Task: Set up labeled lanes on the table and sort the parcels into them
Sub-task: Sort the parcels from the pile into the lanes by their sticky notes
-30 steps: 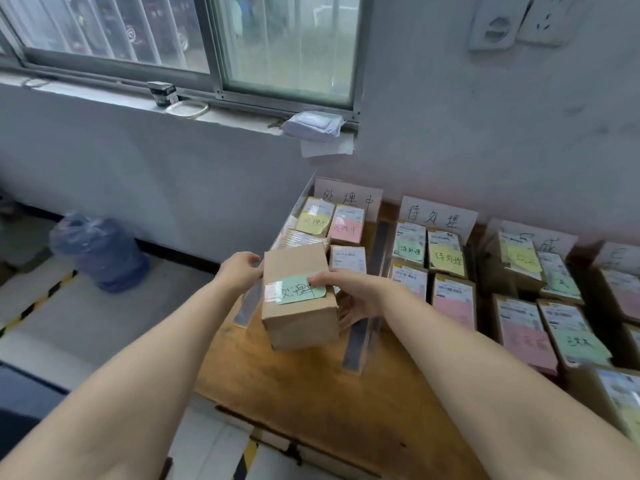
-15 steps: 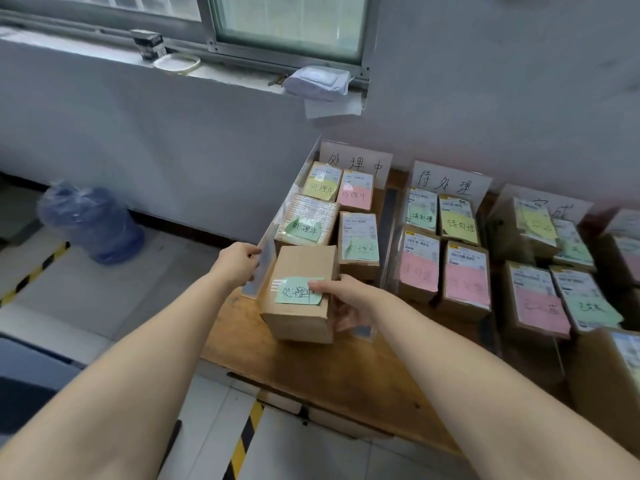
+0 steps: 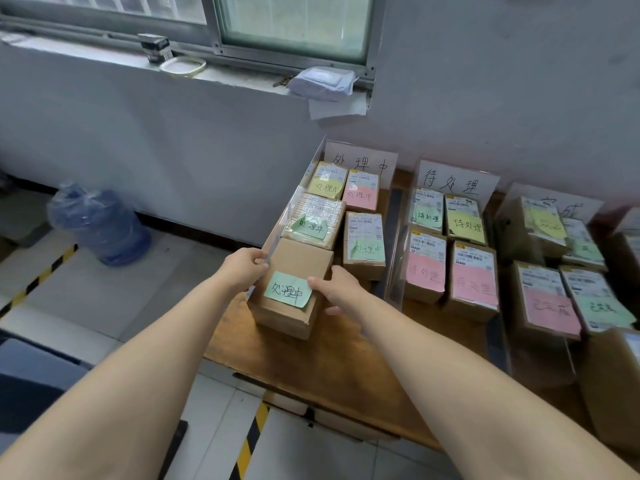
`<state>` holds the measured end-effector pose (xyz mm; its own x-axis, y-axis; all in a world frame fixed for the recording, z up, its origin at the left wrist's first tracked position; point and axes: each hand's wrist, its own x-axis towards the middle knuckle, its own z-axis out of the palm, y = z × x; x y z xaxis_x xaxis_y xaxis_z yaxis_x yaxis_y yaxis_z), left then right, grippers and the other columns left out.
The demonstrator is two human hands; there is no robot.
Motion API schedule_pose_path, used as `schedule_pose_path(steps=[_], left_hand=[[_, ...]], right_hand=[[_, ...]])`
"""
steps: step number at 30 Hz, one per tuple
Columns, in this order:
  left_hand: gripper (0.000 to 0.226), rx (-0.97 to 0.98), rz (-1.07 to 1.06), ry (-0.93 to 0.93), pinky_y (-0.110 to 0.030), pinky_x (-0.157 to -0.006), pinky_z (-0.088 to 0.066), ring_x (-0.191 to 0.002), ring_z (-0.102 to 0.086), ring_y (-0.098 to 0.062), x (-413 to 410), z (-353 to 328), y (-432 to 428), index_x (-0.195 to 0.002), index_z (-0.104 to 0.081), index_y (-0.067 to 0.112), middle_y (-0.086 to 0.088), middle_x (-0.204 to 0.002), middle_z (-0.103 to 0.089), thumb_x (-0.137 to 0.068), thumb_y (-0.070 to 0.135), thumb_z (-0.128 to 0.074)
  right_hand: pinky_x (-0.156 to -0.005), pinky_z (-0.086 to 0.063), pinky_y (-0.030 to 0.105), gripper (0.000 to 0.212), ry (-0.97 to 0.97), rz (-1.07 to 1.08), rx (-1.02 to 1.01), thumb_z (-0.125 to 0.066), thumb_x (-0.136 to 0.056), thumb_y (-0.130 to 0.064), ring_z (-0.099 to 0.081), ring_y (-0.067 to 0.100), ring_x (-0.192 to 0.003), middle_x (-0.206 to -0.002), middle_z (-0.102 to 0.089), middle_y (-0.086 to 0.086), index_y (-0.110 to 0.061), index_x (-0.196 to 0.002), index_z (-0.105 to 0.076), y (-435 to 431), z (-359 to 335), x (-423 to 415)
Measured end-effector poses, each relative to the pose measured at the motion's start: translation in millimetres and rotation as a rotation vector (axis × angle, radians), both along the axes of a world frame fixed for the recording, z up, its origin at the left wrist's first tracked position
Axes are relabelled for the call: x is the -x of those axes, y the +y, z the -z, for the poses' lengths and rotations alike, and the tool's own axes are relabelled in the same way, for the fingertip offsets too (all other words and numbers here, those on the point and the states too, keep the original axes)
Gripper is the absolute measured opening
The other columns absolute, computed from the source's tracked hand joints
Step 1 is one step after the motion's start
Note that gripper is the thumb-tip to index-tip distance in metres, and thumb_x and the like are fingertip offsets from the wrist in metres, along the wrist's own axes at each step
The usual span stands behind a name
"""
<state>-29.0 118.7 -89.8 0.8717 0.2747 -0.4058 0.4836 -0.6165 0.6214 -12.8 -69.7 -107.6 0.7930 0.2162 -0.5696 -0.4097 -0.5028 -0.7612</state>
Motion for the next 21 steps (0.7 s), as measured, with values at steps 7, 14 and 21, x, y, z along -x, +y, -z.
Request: schedule_pose_path(steps=[7,14,21], left_hand=[[0.034,-0.285,-0.002,-0.129,-0.04,-0.089,-0.05,-0.11,-0.056,-0.023,-2,-27,-19,-0.127,-0.053,0.025,-0.001,-0.123,-0.06,-0.094,0.032,-0.05],[0.029,-0.355,0.115,-0.198,-0.036,-0.082,-0.05,-0.102,-0.058,-0.019,-4,-60,-76,-0.121,-0.056,0.027,0.005,-0.115,-0.064,-0.093,0.032,-0.05],[0.023,-0.45,0.306,-0.288,-0.033,-0.08,-0.05,-0.101,-0.059,-0.02,4,-84,-192,-0.116,-0.058,0.024,0.002,-0.114,-0.064,-0.095,0.03,-0.051]], right_hand=[[-0.088,-0.046,0.039,0.039,-0.57,-0.339,0.483,-0.047,-0.099,-0.034,-0.053,0.029,-0.115,-0.126,-0.055,0.01,-0.011,-0.13,-0.052,-32,-40,-12],[-0.091,-0.047,0.043,0.041,-0.786,-0.44,0.731,-0.042,-0.098,-0.036,-0.049,0.031,-0.119,-0.129,-0.053,0.008,-0.017,-0.133,-0.052,-87,-67,-8],[-0.089,-0.047,0.039,0.039,-0.909,-0.375,0.811,-0.044,-0.098,-0.035,-0.054,0.026,-0.115,-0.131,-0.055,0.005,-0.019,-0.133,-0.052,-202,-88,10]])
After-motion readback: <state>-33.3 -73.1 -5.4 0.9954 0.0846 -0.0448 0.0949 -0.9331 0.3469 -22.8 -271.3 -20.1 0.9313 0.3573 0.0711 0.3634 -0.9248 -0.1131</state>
